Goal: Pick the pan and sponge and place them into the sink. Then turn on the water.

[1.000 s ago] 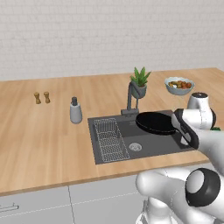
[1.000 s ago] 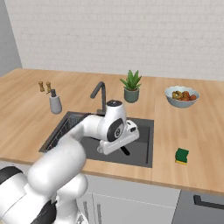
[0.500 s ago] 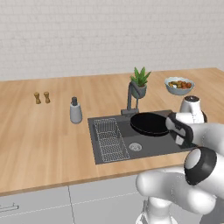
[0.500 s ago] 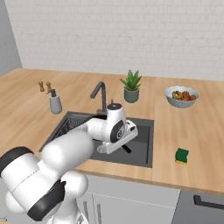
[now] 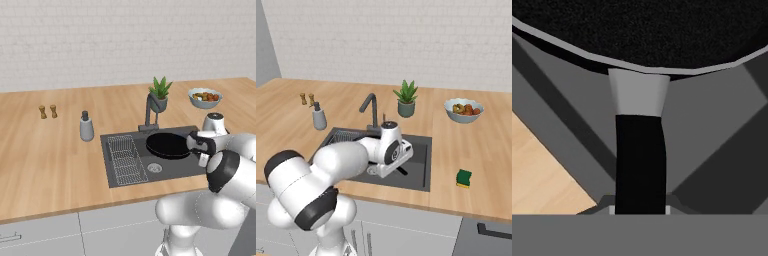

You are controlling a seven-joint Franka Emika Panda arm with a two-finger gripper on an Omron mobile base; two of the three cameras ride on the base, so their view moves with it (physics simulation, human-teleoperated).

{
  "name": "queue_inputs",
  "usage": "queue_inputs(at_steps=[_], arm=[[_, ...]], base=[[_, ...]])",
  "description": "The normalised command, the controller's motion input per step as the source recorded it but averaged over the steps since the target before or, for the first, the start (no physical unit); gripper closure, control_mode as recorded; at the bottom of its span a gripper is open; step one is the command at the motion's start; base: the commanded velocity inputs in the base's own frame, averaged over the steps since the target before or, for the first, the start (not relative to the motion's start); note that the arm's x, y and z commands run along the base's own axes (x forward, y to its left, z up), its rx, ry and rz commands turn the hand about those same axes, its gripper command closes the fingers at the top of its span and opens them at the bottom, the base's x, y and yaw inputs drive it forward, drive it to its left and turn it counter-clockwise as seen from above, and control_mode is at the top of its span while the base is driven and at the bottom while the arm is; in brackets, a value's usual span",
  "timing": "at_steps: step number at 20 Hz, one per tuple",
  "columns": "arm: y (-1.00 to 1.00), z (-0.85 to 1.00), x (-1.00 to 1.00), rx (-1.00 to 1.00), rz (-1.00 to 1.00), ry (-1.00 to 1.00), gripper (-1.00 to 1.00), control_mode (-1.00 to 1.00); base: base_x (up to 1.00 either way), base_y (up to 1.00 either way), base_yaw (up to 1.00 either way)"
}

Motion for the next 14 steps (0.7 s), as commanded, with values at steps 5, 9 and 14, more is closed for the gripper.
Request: queue_inputs(at_steps=[5, 9, 14], arm=[[0.0, -0.31, 0.11, 0.0, 0.03, 0.0, 1.0, -1.0], [0.0, -0.3, 0.09, 0.0, 0.03, 0.0, 1.0, -1.0], [0.0, -0.21, 0.06, 0.0, 0.03, 0.0, 1.0, -1.0]], base=[[0.0, 0.0, 0.0], [0.0, 0.0, 0.0], [0.0, 0.0, 0.0]])
